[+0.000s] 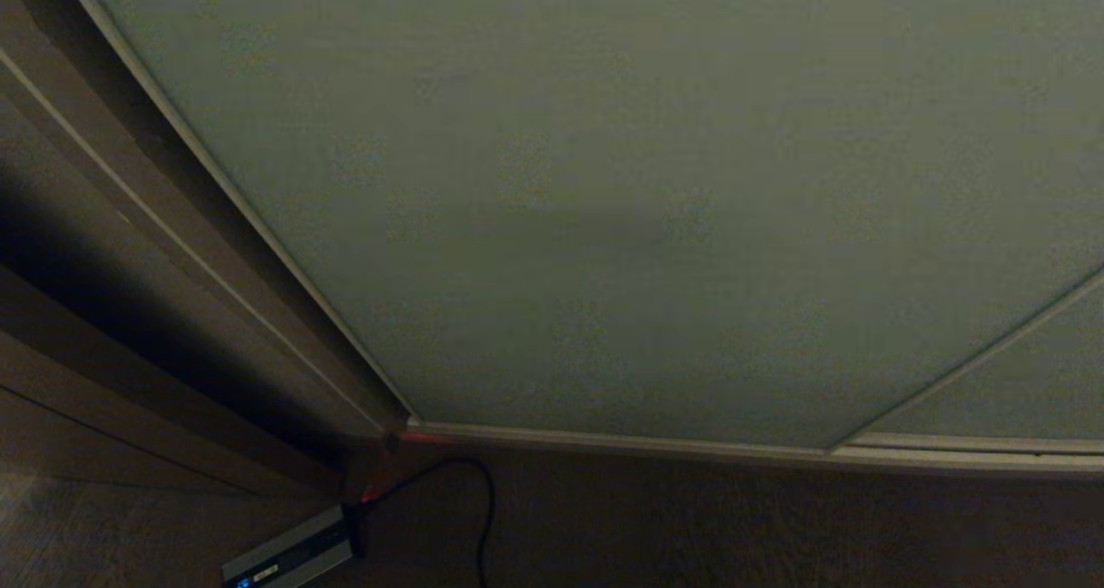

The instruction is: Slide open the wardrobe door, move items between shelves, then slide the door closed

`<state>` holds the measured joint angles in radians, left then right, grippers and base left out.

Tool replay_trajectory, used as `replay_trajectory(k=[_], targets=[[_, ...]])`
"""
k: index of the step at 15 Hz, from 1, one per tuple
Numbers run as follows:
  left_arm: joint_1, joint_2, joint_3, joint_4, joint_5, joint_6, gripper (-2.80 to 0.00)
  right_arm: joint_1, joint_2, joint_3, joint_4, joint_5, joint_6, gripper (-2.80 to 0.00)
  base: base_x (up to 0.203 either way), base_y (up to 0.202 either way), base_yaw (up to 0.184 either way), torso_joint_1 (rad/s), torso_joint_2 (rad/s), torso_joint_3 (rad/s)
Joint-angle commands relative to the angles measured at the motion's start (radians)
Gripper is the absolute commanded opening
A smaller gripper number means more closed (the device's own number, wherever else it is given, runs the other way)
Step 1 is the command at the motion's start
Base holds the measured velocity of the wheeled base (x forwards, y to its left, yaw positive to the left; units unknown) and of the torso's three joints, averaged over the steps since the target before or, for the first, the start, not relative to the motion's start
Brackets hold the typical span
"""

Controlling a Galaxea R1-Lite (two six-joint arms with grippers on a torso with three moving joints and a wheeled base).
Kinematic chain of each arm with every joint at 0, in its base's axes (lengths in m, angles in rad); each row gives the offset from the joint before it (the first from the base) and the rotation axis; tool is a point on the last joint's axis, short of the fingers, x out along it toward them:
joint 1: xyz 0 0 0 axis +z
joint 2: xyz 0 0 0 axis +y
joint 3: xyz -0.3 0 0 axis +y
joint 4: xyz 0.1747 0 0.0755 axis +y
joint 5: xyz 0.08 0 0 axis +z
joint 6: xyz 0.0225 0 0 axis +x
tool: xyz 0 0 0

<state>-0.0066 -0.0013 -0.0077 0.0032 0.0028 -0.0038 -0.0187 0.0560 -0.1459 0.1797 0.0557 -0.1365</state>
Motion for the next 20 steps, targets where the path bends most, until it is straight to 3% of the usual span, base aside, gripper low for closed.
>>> replay_trajectory(k=[1,3,11,20], targets=[[0.0,0.001,0.0,0.0,0.0,-0.001,-2.8,0.003,-0.051,0.146,-0.09,-0.008,0.014,-2.8,0.0,0.0,0.0,0.0,0.0,0.0],[0.0,0.001,0.0,0.0,0.0,-0.001,-2.8,0.005,-0.054,0.153,-0.166,-0.019,0.031,-2.8,0.0,0.0,0.0,0.0,0.0,0.0],[0.0,0.001,0.0,0.0,0.0,-0.001,-2.8,0.006,-0.056,0.151,-0.171,-0.03,0.104,-2.8,0.0,0.0,0.0,0.0,0.0,0.0],[0.0,0.001,0.0,0.0,0.0,-0.001,-2.8,0.006,-0.056,0.151,-0.172,-0.043,0.111,-2.8,0.0,0.0,0.0,0.0,0.0,0.0]])
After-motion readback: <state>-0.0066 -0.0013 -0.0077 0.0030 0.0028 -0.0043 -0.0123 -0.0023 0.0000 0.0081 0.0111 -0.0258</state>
